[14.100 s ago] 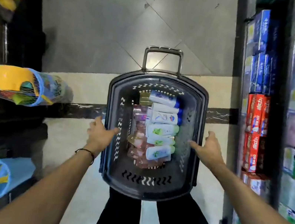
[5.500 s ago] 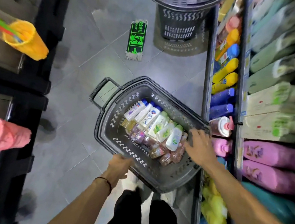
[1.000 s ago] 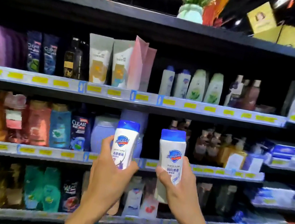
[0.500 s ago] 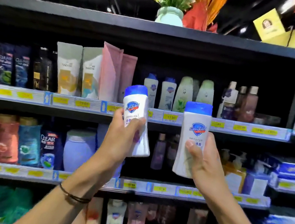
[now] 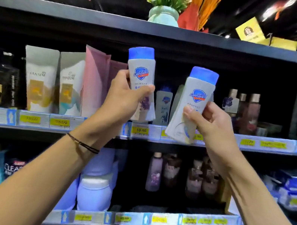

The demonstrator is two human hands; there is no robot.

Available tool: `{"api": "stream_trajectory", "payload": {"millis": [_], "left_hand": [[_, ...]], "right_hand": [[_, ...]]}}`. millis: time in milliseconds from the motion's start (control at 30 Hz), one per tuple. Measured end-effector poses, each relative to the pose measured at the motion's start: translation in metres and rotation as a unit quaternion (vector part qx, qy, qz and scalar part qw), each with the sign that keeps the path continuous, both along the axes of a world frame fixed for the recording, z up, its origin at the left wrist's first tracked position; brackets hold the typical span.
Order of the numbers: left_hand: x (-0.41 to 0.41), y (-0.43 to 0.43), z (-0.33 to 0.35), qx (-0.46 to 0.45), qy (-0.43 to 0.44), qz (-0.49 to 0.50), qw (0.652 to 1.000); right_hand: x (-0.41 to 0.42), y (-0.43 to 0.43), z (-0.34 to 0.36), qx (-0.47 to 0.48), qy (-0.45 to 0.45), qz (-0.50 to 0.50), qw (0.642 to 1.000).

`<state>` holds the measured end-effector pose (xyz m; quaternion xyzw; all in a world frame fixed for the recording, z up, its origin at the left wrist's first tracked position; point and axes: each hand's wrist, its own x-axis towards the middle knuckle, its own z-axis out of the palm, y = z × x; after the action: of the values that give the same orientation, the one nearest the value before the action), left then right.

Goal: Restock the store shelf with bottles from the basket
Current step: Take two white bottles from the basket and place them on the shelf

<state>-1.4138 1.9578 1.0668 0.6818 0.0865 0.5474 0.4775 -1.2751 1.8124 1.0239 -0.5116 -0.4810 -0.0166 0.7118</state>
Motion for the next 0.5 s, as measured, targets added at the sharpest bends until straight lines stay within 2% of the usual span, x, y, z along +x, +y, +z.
{"api": "stream_trajectory", "payload": {"millis": [233,367,500], "left_hand": [[0.035,0.034,0.004,0.004,0.054,0.064,0.997],[0.050,0.048,-0.002,0.040,0.144,0.123,0.981],[0.058,0.053,-0.010,0.058,0.204,0.165,0.963]], "right_hand": [[0.034,0.020,0.023,0.014,-0.024,-0.002,1.000],[0.052,0.034,0.030,-0.015,-0.033,-0.008,0.999],[0.068,0.050,0.030,-0.083,-0.064,-0.041,0.994]]}}
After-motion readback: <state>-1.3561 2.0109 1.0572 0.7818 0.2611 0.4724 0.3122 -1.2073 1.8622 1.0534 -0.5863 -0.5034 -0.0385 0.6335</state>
